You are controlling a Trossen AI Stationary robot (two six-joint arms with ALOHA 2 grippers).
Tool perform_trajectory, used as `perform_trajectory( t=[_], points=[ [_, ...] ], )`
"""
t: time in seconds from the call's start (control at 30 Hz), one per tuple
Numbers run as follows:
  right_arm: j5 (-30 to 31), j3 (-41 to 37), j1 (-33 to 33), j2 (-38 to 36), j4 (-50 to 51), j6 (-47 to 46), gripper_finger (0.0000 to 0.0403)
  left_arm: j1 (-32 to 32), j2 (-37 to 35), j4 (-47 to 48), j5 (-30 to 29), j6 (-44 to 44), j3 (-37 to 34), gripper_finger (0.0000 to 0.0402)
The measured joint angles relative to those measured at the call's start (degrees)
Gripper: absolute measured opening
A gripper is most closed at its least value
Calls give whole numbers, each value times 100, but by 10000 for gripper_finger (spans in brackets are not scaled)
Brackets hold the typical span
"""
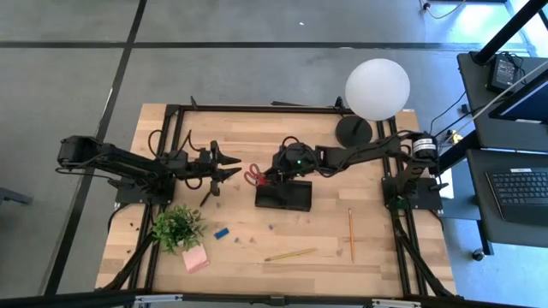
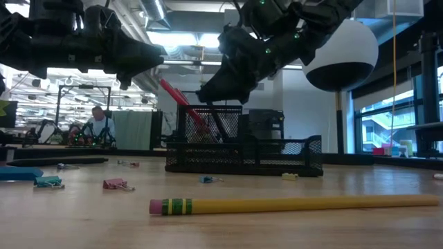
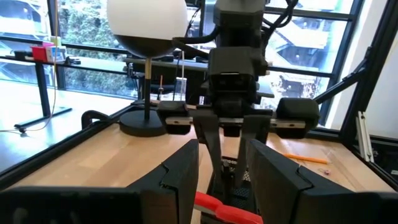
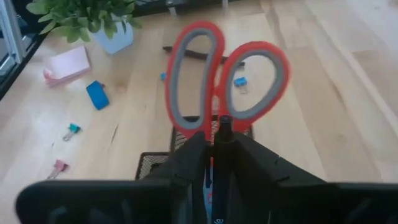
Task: Pick and place office supplies into organizer
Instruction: Put the black pen into the black desk organizer, then put the yellow pencil into the black desk organizer
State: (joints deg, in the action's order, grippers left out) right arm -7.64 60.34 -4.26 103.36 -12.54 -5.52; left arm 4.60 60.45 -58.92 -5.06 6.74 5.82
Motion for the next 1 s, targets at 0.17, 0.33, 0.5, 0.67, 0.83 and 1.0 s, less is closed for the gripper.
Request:
perform_trajectory(
  t=[0.17, 0.33, 0.5, 0.67, 0.83, 1.0],
  points=[
    [-2, 0, 8, 23, -15, -12, 82, 2, 0, -2, 0, 0, 0, 130],
    [-2, -2, 8, 23, -8, -4, 82, 1, 0, -2, -6, 0, 0, 130],
    [-2, -1, 8, 23, -4, 0, 83, 0, 0, -2, -46, 0, 0, 130],
    [-2, -2, 8, 23, -2, 11, 83, 0, 0, -4, -115, 0, 0, 130],
    [-2, -2, 8, 23, -2, 18, 83, 0, 0, -4, -177, 0, 0, 130],
    [-2, 0, 8, 21, -2, 11, 101, 0, 0, -4, -178, 0, 0, 130]
  ],
)
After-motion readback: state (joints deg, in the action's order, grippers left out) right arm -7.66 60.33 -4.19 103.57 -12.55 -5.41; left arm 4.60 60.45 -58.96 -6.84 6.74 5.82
